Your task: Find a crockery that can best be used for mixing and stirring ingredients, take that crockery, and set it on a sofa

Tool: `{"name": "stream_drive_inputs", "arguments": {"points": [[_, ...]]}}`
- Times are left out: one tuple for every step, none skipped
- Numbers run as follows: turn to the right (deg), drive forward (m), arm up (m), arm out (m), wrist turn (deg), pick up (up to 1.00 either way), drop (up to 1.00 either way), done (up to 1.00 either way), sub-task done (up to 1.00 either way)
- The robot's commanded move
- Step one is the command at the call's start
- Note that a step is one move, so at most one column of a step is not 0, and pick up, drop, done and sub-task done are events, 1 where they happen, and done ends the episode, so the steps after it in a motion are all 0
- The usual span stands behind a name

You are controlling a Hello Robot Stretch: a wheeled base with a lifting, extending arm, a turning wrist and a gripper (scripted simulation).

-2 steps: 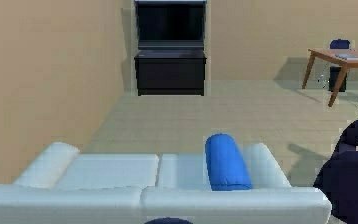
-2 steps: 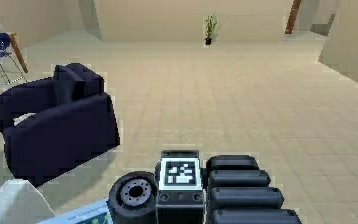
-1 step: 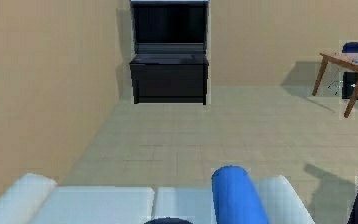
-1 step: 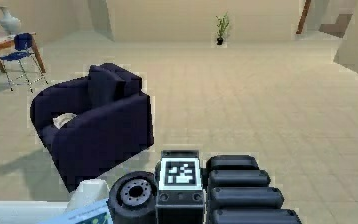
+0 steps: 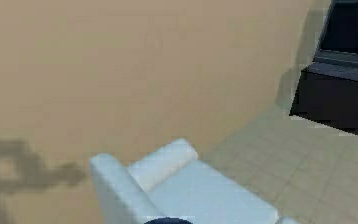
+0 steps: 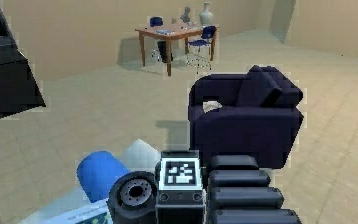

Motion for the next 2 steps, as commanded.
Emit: {"name": "stream_drive_inputs", "arguments": {"points": [[-45.0, 0.0, 0.0, 0.0, 0.0, 0.0, 0.0, 0.0, 0.0], [-3.0, 0.0, 0.0, 0.0, 0.0, 0.0, 0.0, 0.0, 0.0]]}}
